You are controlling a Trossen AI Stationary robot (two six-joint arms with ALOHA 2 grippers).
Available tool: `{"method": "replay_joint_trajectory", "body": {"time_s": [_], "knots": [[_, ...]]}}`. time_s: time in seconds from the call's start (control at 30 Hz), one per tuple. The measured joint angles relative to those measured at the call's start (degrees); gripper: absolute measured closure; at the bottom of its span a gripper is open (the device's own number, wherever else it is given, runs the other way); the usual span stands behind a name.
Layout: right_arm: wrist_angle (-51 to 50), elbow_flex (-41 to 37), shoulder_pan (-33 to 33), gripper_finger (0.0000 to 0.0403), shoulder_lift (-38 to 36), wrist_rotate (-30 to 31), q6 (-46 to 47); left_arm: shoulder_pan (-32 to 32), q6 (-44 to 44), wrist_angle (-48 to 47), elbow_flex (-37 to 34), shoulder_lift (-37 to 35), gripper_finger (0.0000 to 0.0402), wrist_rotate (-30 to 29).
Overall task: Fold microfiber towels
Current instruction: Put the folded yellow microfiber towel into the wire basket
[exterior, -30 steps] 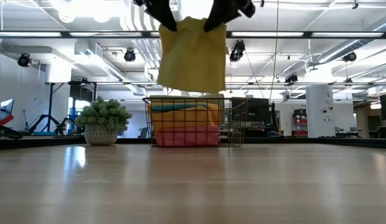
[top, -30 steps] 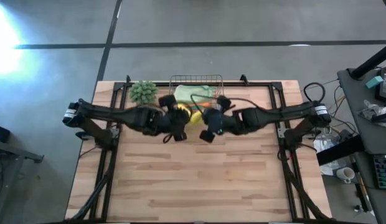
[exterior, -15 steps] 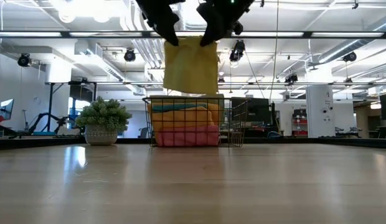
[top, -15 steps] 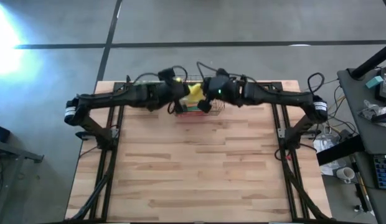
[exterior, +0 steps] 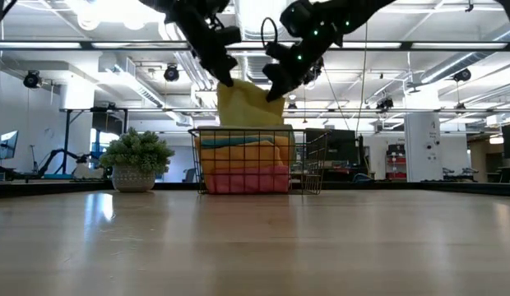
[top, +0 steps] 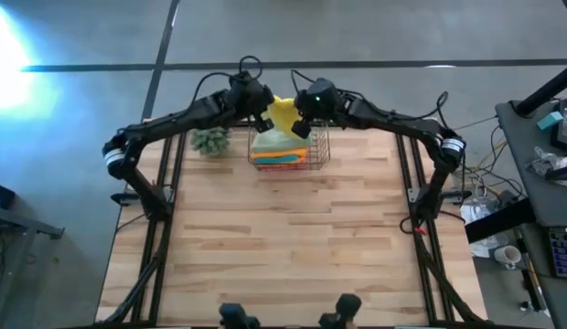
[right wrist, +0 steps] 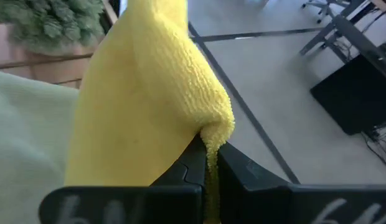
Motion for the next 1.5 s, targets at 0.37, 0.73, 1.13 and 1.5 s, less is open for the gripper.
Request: {"method": "replay_joint_trajectory", "body": {"time_s": [0.37,0.73,1.13,1.5], "knots": [[-3.1,11.29,-4.21,0.0394,0.35,0.0,-3.26,2.2,2.92,8.43,0.87,1.02,0.04,0.52],[-18.61,11.86,-4.4,0.0394,5.22,-6.07,1.46,2.42,-2.61,-3.77,1.03,1.26,0.04,7.64],[-15.16,13.15,-4.82,0.0394,9.24,-2.95,-1.53,4.62,-0.46,0.99,-0.71,1.96,0.04,10.04],[-17.03,13.46,-5.73,0.0394,10.48,-9.44,-9.62,5.4,-4.63,-2.94,-7.59,2.45,0.04,16.14]]}}
